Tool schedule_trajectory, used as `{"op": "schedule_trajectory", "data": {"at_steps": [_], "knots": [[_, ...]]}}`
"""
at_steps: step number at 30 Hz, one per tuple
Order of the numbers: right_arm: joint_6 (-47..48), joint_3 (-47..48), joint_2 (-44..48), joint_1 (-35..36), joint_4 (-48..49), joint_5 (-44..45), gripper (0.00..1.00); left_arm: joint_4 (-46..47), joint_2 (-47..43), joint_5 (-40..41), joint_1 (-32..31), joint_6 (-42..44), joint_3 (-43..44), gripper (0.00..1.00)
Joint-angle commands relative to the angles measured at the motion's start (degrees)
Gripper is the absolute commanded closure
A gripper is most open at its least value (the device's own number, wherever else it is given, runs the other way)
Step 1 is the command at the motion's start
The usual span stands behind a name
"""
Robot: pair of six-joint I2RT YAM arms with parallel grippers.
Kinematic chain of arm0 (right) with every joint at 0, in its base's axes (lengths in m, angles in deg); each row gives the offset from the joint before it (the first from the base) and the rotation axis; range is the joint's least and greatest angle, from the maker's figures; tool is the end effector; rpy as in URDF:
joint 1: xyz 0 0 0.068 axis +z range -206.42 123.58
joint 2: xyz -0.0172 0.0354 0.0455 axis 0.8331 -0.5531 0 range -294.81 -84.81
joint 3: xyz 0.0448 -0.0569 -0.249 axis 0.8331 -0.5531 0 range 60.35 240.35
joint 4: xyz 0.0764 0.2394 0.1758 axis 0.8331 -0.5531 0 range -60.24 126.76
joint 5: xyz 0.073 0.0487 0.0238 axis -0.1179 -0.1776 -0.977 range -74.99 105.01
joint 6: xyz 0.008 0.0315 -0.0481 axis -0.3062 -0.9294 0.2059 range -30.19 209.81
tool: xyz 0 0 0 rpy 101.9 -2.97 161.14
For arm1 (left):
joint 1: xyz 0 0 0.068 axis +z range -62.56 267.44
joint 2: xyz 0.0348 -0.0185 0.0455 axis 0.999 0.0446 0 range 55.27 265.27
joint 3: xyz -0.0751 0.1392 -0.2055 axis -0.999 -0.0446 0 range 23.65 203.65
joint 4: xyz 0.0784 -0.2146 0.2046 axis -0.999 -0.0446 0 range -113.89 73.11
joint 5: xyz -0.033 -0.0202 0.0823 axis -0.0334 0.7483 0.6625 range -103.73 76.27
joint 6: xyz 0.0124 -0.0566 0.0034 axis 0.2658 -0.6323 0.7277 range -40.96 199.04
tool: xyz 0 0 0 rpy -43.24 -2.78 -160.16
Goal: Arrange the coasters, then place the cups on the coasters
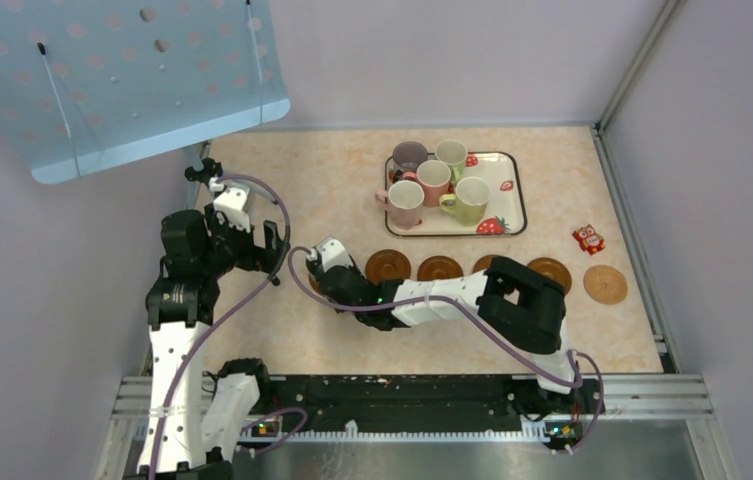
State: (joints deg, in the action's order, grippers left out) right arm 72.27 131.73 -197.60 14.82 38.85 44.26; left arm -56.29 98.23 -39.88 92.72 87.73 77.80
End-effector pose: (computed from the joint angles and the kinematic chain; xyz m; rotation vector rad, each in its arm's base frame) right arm 0.1677 0.4304 0.1254 -0.7366 2.0447 0.3120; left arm 0.2115 0.0011 0.3469 0.3380 1.9948 -0.3161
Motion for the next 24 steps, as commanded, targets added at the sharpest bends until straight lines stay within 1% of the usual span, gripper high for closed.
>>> {"op": "schedule_trajectory", "data": {"at_steps": [1,4,8,10,15,17,20,24], "knots": [[-1.11,3.0,1.63,0.66,1.27,0.63,0.55,0.29,-0.8,-0.81,0.39,0.08,-0.27,0.01],[-0.88,3.09,2.45,0.66,0.72,0.39,0.52,0.03,-0.93,-0.91,0.35,0.33,-0.16,0.01],[0.24,3.52,5.39,0.15,-0.95,-1.19,0.42,0.47,-1.01,-1.8,0.35,0.32,-0.63,0.01],[0.22,3.57,7.31,-0.73,-1.89,-4.44,0.35,1.08,-0.98,-2.05,0.35,0.36,-0.99,0.01],[2.47,2.79,12.55,-2.98,-4.11,-9.67,0.31,1.12,0.24,-3.66,0.34,0.83,-0.31,0.01],[3.29,1.94,14.99,-4.58,-4.97,-12.38,0.29,1.08,0.73,-4.6,0.34,1.12,0.04,0.01],[4.22,0.7,18.48,-8.64,-7.25,-18.97,0.28,1.08,1.48,-5.98,0.35,1.97,0.53,0.01],[6.16,4.18,20.61,-15.58,-14.18,-24.88,0.27,1.53,2.7,-6.58,0.37,2.39,0.95,0.01]]}}
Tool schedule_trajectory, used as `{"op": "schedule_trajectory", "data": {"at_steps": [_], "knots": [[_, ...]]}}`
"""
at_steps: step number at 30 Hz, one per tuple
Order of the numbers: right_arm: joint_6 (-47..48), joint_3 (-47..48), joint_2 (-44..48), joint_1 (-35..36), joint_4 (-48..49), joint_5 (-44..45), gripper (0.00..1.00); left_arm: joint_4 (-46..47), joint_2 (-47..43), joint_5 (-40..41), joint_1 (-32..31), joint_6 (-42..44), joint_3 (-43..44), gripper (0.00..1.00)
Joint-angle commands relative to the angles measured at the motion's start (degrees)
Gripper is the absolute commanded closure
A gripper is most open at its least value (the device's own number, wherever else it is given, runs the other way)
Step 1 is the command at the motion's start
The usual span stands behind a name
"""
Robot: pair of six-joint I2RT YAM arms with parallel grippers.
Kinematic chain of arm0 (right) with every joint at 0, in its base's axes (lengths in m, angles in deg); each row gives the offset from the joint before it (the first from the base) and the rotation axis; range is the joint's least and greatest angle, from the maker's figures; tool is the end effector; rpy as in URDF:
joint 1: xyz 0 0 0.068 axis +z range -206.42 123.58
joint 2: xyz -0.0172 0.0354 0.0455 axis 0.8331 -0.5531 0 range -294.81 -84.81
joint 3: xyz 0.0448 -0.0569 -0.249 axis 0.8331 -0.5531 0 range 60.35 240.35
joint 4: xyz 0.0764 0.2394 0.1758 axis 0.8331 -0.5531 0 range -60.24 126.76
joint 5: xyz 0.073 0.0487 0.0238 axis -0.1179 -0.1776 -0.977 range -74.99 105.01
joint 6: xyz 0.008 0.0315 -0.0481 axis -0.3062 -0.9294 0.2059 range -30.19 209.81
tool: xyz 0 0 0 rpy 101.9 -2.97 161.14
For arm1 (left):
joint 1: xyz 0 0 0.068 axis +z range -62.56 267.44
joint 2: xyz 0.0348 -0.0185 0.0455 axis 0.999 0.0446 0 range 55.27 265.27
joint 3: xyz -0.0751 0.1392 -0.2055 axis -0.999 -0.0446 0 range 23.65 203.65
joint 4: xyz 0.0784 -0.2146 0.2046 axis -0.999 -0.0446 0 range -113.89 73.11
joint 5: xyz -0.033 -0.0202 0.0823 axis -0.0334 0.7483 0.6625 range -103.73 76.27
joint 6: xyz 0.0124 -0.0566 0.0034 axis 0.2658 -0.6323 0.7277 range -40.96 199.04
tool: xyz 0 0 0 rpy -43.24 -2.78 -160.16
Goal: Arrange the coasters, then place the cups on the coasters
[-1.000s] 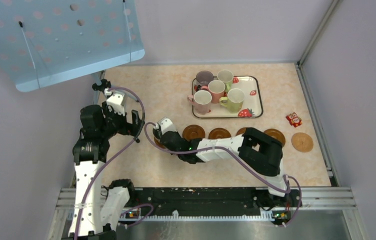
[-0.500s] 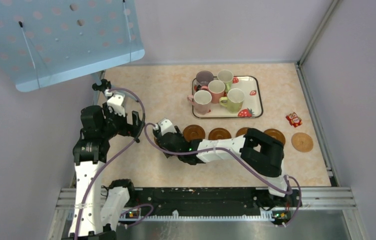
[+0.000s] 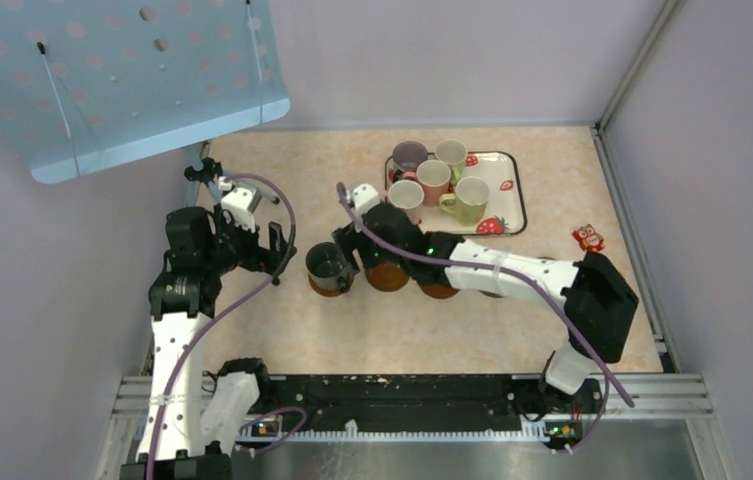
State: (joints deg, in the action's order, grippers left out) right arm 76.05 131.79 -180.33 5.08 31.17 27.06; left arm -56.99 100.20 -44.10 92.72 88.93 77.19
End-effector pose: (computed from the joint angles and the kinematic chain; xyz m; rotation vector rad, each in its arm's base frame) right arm 0.2155 0.3786 0.2409 -0.7408 1.9959 0.5762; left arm 0.2182 -0.0009 0.3358 0.3916 2.0243 -0.3976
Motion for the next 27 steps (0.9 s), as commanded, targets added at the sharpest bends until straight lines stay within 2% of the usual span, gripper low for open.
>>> {"op": "schedule_trajectory", "data": {"at_steps": [1,6,8,12,18,23,27], "knots": [[2.66,4.91,3.74,-7.13,-7.75,-8.15,0.27,2.59,1.01,-2.45,0.39,1.06,1.65,0.01],[1.61,8.19,4.57,-11.17,-12.66,-1.54,0.3,4.79,2.43,-2.68,0.35,0.22,1.56,0.01],[0.64,9.15,4.59,-13.4,-15.07,-1.96,0.3,5.58,3.15,-2.73,0.35,0.06,1.57,0.01],[-0.32,8.82,5.96,-18.28,-21.1,-2.93,0.32,6.88,4.02,-2.67,0.35,-0.13,1.65,0.01],[-7.28,6.22,9.04,-21.61,-27.06,4.73,0.35,7.92,4.75,-2.11,0.35,-0.46,1.59,0.01],[-13.58,6.15,8.54,-28.01,-30.68,0.0,0.35,8.39,4.95,-2.23,0.35,-0.94,1.31,0.01],[-11.42,6.56,6.74,-33.76,-29.13,-2.94,0.32,8.33,4.83,-1.98,0.35,-1.1,1.54,0.01]]}}
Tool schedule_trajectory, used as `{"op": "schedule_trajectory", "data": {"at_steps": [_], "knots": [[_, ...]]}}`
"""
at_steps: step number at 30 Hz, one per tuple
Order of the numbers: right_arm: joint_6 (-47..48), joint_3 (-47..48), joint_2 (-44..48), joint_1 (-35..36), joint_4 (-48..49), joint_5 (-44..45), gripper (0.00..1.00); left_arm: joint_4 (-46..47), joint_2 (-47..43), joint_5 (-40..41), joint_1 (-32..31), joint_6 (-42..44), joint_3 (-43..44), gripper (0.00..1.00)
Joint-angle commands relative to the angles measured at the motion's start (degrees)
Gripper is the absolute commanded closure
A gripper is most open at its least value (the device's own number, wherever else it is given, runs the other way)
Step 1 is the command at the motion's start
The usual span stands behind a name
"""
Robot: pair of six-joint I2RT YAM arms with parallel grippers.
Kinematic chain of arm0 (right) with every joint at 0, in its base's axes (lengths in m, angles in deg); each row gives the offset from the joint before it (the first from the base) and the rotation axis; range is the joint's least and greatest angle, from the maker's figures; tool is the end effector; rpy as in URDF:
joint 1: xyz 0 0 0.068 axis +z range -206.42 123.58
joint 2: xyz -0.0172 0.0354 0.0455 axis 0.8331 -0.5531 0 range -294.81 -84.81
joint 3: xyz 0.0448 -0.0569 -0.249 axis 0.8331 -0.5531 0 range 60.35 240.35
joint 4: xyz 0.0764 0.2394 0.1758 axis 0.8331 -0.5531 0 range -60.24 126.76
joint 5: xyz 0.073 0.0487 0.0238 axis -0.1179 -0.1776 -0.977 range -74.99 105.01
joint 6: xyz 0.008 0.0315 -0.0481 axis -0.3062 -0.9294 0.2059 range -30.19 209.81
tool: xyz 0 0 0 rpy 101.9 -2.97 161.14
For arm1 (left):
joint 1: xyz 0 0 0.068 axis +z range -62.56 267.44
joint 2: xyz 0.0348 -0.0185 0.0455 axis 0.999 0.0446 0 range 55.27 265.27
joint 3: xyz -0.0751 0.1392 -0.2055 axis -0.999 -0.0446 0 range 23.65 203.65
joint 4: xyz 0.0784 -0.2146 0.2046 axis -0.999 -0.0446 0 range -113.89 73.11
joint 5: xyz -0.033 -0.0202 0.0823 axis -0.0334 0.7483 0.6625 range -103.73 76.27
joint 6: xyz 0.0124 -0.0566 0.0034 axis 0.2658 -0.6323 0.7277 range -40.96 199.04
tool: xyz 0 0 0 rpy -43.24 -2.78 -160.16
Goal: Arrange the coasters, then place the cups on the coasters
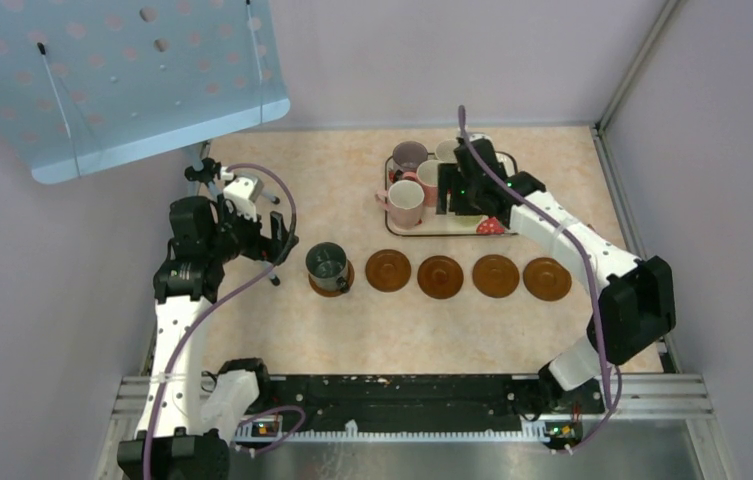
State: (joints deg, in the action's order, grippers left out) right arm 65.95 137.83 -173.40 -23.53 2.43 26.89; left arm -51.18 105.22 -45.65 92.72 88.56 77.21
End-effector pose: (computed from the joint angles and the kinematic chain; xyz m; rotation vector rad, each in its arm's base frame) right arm 0.3349 0.2063 0.2841 -0.0854 2.3539 0.2426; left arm 0.2426 0.0003 0.3274 0.4032 2.0047 -0.4243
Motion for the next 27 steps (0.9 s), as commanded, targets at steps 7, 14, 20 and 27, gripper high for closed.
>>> {"op": "schedule_trajectory", "data": {"at_steps": [7,14,20,27], "knots": [[12.97,8.01,-0.39,-10.87,1.23,-8.72,0.31,1.29,-1.09,-0.4,0.35,-0.47,1.47,0.01],[29.75,22.94,-12.54,-15.37,-7.01,-17.73,0.34,1.02,-0.75,-0.02,0.35,0.47,2.34,0.01],[36.53,33.86,-21.75,-17.06,-12.56,-18.6,0.36,0.91,-0.41,0.33,0.37,0.79,3.07,0.01],[38.04,39.31,-28.77,-17.51,-13.88,-17.59,0.41,0.62,-0.56,1.06,0.35,1.05,3.0,0.01]]}}
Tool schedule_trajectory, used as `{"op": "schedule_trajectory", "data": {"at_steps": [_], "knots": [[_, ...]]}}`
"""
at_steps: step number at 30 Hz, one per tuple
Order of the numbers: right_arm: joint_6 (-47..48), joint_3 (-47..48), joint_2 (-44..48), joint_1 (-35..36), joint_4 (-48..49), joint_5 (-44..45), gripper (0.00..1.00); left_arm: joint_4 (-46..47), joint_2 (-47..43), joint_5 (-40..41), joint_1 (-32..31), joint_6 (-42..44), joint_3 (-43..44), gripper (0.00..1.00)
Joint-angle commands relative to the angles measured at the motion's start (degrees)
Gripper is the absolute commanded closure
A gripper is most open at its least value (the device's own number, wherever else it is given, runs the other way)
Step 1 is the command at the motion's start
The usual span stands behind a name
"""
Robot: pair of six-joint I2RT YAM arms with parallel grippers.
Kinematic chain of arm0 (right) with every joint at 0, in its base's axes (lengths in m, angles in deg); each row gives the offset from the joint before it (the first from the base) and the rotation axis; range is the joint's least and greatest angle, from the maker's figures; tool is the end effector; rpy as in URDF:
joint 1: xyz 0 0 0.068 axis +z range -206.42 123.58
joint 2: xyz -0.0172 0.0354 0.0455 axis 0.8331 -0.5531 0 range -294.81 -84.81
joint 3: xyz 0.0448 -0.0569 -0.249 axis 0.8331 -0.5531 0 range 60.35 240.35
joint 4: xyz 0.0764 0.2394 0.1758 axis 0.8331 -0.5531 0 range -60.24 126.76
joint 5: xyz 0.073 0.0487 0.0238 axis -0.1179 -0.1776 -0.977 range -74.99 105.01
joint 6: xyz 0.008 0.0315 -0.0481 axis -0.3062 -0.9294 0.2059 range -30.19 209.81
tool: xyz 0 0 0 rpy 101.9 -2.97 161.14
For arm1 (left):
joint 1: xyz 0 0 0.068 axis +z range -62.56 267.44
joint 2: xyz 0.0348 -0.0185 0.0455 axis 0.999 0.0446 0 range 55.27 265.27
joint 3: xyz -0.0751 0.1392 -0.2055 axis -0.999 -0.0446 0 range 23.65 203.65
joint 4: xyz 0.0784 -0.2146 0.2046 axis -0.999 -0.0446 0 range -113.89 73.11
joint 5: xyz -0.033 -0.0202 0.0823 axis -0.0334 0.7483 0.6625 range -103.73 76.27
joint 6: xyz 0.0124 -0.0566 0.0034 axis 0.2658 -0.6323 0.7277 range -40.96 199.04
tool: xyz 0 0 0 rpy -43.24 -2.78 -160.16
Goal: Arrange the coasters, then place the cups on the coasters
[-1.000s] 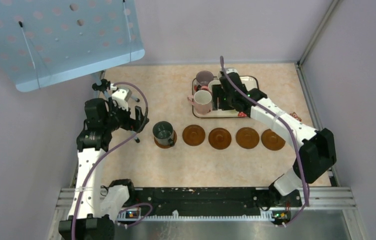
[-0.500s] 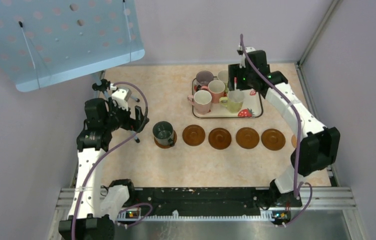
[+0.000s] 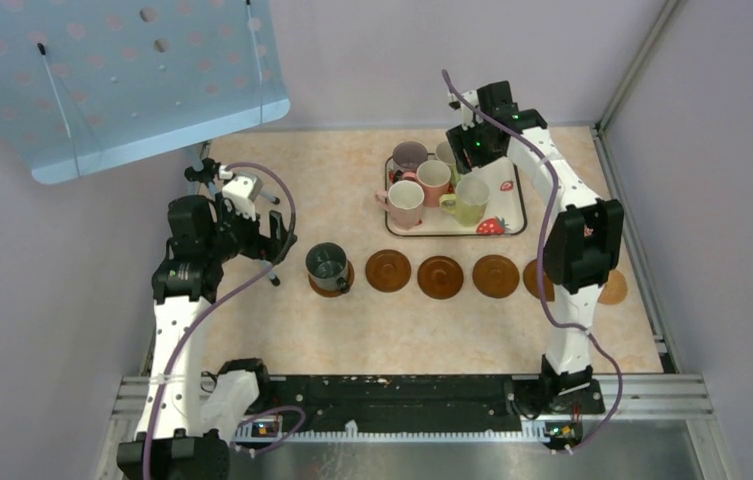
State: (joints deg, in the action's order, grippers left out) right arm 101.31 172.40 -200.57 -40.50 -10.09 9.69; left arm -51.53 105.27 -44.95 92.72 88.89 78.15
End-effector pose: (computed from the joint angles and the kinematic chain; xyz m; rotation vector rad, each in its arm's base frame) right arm 0.4779 0.1403 0.2904 -0.6213 2.3739 0.1477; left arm 0.2422 0.0007 0.3328 0.4037 1.9979 -0.4047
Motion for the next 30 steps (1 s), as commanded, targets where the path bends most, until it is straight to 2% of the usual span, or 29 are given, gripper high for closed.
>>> {"op": "schedule_trajectory", "data": {"at_steps": [1,14,30], "knots": [[2.84,5.28,-2.35,-0.62,-1.43,-0.7,0.42,0.97,-0.65,0.43,0.35,0.78,2.1,0.01],[2.03,10.25,-9.59,-0.7,-2.27,-2.06,0.47,1.04,-0.34,1.29,0.35,1.11,2.24,0.01],[1.54,9.92,-13.64,-1.54,1.72,0.8,0.52,1.32,0.03,1.86,0.35,1.03,2.1,0.01]]}}
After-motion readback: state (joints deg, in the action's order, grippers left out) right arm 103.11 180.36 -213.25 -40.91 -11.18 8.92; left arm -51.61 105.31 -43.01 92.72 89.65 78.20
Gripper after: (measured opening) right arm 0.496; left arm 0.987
